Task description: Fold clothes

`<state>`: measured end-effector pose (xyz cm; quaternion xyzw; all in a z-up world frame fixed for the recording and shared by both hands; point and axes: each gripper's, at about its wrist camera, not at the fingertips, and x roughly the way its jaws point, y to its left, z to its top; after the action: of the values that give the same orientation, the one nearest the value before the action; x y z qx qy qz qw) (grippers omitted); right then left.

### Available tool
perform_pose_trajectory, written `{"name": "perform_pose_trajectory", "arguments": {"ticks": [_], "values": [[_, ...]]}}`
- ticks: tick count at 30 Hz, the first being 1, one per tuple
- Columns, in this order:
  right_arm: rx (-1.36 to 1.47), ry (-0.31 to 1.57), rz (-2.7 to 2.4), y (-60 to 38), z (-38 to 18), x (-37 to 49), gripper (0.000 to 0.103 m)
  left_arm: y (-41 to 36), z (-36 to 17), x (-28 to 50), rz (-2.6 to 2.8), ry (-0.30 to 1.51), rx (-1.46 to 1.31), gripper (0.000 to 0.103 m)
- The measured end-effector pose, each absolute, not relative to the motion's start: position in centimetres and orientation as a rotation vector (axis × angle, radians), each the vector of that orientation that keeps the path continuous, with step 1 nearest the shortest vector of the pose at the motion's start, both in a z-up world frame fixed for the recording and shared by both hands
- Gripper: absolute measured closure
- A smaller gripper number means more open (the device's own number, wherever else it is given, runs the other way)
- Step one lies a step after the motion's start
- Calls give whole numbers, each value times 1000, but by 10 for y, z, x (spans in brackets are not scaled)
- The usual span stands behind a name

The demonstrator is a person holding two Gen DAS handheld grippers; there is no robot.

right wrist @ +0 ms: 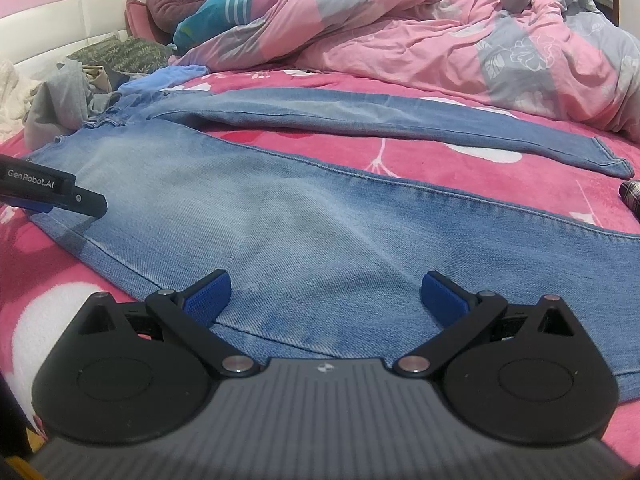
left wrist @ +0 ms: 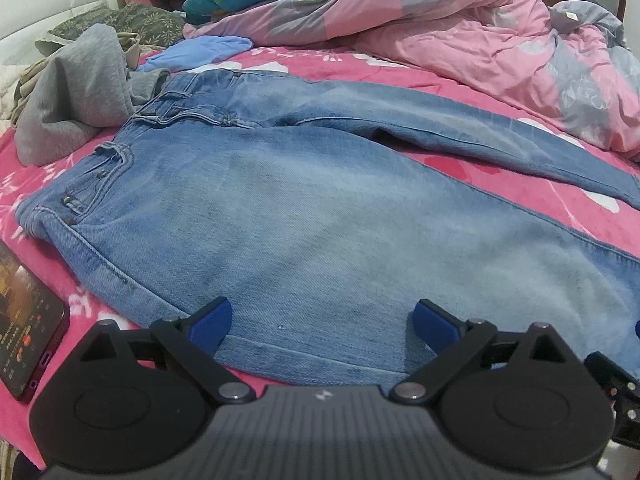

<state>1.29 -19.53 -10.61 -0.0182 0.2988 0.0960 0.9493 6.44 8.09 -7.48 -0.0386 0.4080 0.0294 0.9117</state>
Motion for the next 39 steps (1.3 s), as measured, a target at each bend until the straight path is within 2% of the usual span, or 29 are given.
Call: {"name": "perform_pose_trajectory", "arguments": {"ticks": [39], "values": [[-17, 617, 269, -205, -96, -12, 1, 76, -78, 62, 72, 825, -44, 2]]}}
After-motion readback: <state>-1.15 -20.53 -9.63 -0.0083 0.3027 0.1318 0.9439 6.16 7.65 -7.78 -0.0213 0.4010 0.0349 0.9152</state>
